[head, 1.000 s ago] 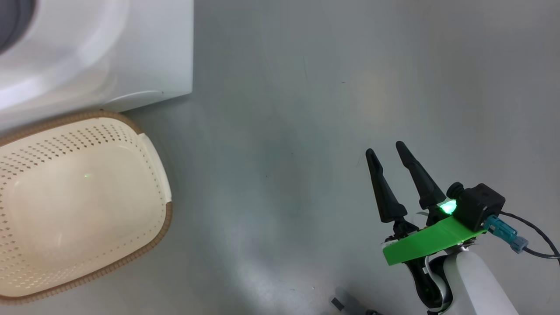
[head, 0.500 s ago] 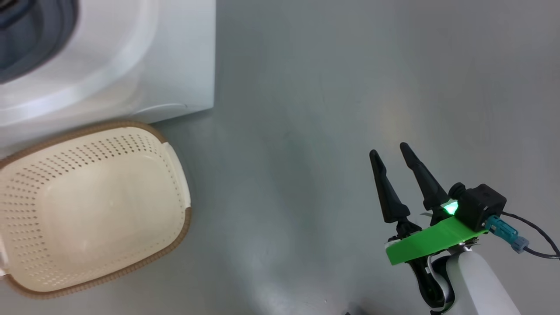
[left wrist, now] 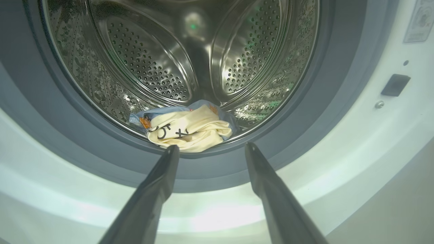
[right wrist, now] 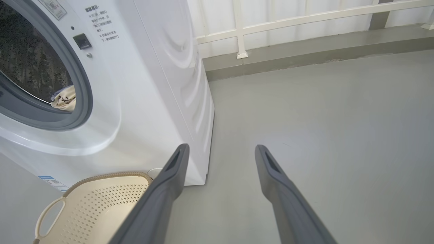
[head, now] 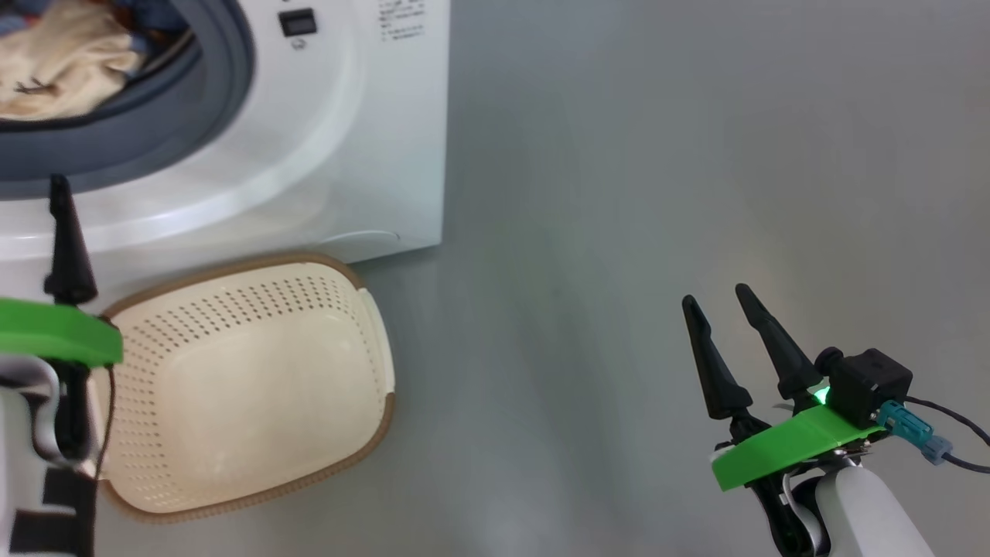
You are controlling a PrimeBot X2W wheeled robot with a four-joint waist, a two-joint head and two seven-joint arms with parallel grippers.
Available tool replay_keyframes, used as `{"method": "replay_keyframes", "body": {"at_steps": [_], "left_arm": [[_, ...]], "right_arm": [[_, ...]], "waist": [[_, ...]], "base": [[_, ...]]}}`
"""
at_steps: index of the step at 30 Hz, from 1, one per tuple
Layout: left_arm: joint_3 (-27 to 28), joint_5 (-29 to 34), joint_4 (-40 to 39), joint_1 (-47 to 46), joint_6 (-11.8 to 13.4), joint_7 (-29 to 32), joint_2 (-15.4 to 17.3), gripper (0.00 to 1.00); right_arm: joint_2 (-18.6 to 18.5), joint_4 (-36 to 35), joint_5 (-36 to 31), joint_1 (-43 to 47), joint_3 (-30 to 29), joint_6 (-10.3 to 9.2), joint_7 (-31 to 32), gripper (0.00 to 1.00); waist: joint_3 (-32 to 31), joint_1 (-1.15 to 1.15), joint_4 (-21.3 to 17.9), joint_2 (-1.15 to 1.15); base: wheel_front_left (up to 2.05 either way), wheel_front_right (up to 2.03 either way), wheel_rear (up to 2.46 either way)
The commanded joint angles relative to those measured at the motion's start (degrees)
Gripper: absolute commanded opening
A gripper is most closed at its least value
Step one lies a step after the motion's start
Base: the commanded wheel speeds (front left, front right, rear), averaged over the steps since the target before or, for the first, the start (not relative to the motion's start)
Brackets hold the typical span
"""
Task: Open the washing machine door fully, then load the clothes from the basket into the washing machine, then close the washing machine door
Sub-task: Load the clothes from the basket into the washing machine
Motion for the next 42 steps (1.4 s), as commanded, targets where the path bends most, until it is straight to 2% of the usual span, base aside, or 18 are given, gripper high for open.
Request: {"method": "replay_keyframes", "body": {"at_steps": [1, 11, 27, 42], "left_arm": [[2.5, 0.4, -2.7, 2.2, -0.1, -0.3, 1.3, 1.00], [3.3, 1.8, -8.1, 12.5, -0.1, -0.3, -2.8, 1.00], [2.4, 3.1, -15.2, 29.1, -0.1, -0.3, -6.6, 1.00], [3.2, 3.2, -20.5, 38.7, -0.1, -0.3, -7.4, 1.00]], "right_arm": [[-0.7, -0.8, -0.6, 1.2, 0.8, 0.09, -0.3, 1.00], [-2.8, 0.4, -0.2, 4.5, -0.2, 0.09, -0.3, 1.00], [-4.9, -0.1, 0.7, 12.6, -2.4, 0.09, -0.3, 1.00], [-6.0, -0.7, 1.2, 17.7, -4.2, 0.09, -0.3, 1.00]], "waist": [[-3.3, 0.00, 2.8, 0.00], [-9.7, 0.00, 6.3, 0.00], [-18.6, 0.00, 9.7, 0.00], [-22.3, 0.00, 11.3, 0.00]], "base": [[0.00, 0.00, 0.00], [0.00, 0.00, 0.00], [0.00, 0.00, 0.00], [0.00, 0.00, 0.00]]}}
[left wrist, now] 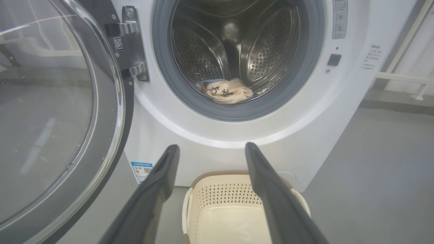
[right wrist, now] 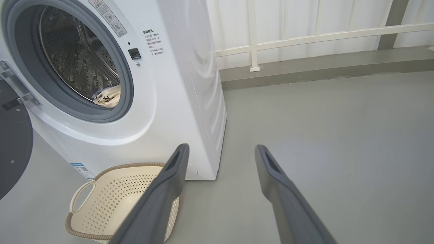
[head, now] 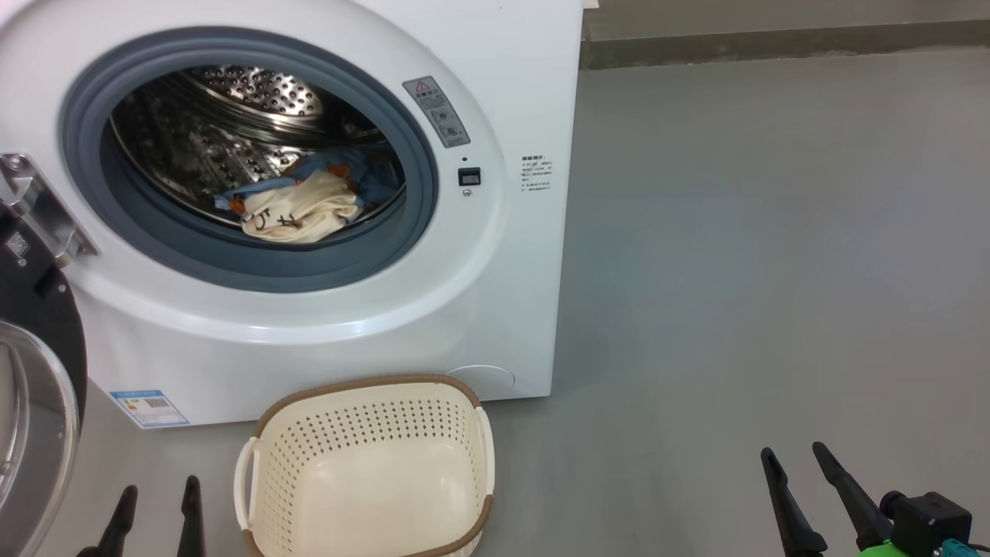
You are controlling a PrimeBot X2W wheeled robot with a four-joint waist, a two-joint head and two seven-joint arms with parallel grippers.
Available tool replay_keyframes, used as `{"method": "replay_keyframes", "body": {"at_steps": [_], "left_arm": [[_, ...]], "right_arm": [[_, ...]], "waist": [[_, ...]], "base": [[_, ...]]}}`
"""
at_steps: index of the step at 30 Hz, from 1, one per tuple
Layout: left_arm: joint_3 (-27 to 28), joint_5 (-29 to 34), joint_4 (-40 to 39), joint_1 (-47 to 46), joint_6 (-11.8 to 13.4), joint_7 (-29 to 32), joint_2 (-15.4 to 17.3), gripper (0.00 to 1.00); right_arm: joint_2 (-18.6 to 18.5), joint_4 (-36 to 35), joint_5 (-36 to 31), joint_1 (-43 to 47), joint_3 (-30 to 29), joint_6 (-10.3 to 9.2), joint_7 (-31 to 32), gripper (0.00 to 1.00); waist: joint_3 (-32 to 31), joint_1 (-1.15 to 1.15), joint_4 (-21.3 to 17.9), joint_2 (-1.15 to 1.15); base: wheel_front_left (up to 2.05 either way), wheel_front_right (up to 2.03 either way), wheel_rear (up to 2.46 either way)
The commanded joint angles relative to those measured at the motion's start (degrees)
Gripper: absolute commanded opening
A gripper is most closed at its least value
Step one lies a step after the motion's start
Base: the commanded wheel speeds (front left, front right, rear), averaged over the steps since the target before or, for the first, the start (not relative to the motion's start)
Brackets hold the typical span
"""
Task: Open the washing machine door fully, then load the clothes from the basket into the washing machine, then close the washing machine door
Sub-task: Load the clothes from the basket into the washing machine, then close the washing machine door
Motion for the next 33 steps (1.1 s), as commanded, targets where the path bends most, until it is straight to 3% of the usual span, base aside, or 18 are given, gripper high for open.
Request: {"method": "replay_keyframes", "body": {"at_steps": [1, 33], "left_arm": [[2.2, 0.7, -1.8, -0.7, -0.1, -0.4, 0.8, 1.00], [4.1, 3.2, -3.4, 0.5, -0.1, -0.4, -0.8, 1.00]], "right_arm": [[-1.2, -1.5, 0.4, -0.1, 0.9, 0.09, -0.3, 1.00], [-1.3, -1.8, 0.3, -0.1, 0.7, 0.09, -0.3, 1.00]], "waist": [[-0.2, 0.00, 0.1, 0.00], [-0.4, 0.00, 0.2, 0.00]], "base": [[0.00, 0.00, 0.00], [-0.15, 0.15, 0.00]]}}
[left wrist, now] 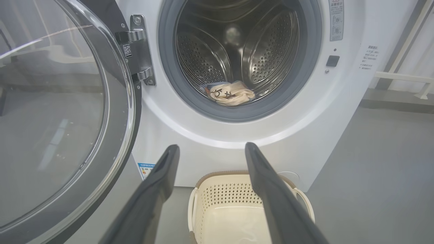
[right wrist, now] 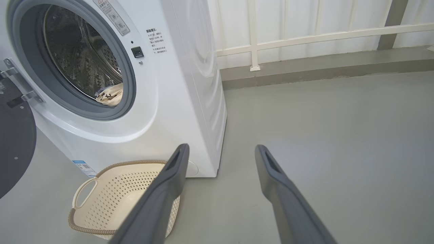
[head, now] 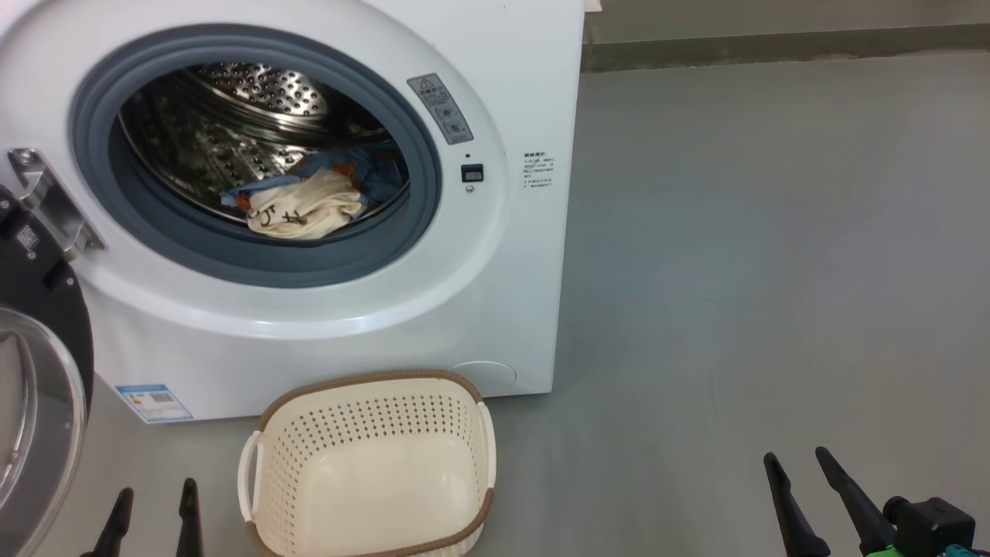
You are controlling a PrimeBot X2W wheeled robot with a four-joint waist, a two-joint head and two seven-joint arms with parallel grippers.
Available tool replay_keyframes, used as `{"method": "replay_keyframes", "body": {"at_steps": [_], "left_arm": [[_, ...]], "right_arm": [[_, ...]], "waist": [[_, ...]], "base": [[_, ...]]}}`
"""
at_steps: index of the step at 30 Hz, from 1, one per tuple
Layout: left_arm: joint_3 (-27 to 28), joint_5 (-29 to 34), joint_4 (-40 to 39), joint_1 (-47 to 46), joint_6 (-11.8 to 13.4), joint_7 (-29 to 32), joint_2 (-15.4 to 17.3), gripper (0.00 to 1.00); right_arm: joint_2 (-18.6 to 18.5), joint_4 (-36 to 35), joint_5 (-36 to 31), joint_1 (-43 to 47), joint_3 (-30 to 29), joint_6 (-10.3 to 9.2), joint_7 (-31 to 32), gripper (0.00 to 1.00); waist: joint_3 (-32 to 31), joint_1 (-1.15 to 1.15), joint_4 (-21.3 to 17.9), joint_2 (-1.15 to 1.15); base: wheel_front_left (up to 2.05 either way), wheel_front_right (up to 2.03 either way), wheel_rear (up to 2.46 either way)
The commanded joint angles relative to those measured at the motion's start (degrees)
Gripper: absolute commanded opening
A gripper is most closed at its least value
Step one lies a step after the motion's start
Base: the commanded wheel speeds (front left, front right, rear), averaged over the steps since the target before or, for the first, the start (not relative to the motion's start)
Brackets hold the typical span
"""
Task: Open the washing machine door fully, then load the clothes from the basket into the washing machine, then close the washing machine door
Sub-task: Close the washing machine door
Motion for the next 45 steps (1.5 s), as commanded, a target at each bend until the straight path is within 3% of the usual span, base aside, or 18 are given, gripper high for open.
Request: {"method": "replay_keyframes", "body": {"at_steps": [1, 13, 29, 38, 45], "left_arm": [[2.2, 0.4, -1.5, -0.8, -0.1, -0.4, 0.7, 1.00], [2.2, 0.1, -2.9, -0.3, -0.1, -0.4, 0.7, 1.00], [2.4, 0.6, -3.9, -0.5, -0.1, -0.4, 0.2, 1.00], [3.7, 0.6, -3.5, -0.5, -0.1, -0.4, -0.3, 1.00], [5.1, 0.3, -3.7, 0.3, -0.1, -0.4, -1.2, 1.00]], "right_arm": [[-1.2, -1.5, 0.3, -0.9, 0.9, 0.09, -0.3, 1.00], [-1.2, -1.7, 0.3, -0.8, 0.6, 0.09, -0.3, 1.00], [-1.1, -1.9, -0.3, -1.5, 1.3, 0.09, -0.3, 1.00], [-1.0, -1.9, -0.4, -2.6, 2.9, 0.09, -0.3, 1.00], [-0.3, -0.6, -0.2, -5.7, 7.0, 0.09, -0.3, 1.00]], "waist": [[0.0, 0.00, 0.0, 0.00], [0.1, 0.00, 0.4, 0.00], [0.2, 0.00, 2.2, 0.00], [0.1, 0.00, 6.2, 0.00], [-0.1, 0.00, 13.7, 0.00]], "base": [[-1.22, 1.22, 0.00], [-1.24, 1.24, 0.00], [-0.07, 0.07, 0.00], [0.00, 0.00, 0.00], [0.00, 0.00, 0.00]]}}
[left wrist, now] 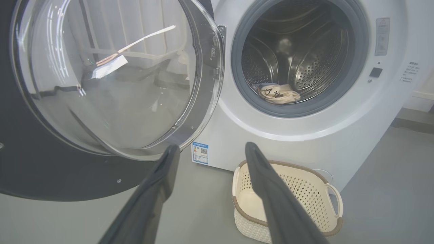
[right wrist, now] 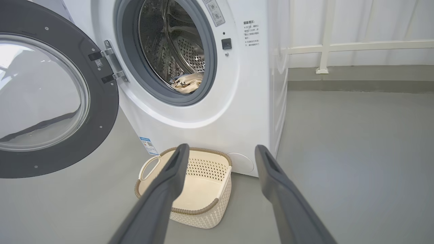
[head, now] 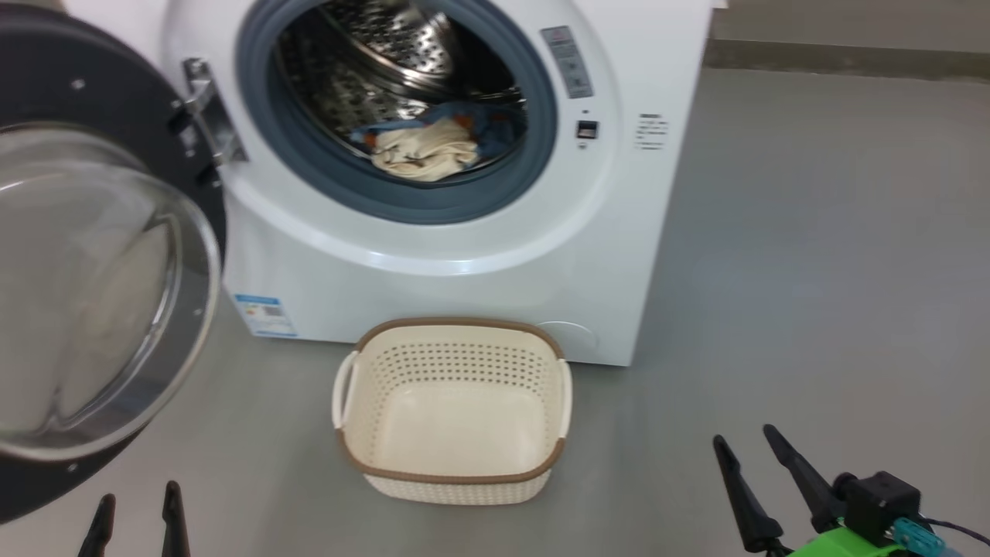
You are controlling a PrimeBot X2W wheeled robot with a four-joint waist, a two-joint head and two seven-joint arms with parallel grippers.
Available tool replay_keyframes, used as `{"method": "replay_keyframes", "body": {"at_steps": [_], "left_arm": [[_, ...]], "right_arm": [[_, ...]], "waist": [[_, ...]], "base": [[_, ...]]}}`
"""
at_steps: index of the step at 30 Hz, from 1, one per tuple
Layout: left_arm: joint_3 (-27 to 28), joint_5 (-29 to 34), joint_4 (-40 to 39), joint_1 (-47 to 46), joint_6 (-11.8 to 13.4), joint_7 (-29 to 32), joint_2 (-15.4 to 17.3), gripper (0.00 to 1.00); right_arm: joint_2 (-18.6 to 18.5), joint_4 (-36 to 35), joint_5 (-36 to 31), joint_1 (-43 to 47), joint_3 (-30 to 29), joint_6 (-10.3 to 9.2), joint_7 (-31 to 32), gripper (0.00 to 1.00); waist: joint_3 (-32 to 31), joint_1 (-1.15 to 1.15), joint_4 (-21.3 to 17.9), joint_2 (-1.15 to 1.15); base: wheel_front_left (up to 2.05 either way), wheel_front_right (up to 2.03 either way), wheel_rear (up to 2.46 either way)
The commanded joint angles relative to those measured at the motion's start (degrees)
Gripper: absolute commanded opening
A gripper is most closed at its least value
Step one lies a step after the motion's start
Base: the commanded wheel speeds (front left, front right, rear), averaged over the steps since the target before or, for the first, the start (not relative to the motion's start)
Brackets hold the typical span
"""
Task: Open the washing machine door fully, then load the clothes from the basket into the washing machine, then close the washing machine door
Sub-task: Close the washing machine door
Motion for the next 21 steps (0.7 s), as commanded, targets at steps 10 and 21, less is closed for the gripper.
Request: {"method": "replay_keyframes", "body": {"at_steps": [10, 21], "left_arm": [[4.2, -0.2, -2.2, 0.3, -0.1, -0.4, 0.0, 1.00], [6.0, -3.7, -3.0, 1.4, 0.6, -0.4, -0.2, 1.00]], "right_arm": [[-0.3, 0.4, 0.6, -6.0, 6.4, 0.09, -0.3, 1.00], [-0.8, 1.7, 1.3, -10.8, 10.9, 0.09, -0.3, 1.00]], "waist": [[-0.4, 0.00, 15.0, 0.00], [1.4, 0.00, 21.2, 0.00]], "base": [[0.00, 0.00, 0.00], [0.00, 0.00, 0.00]]}}
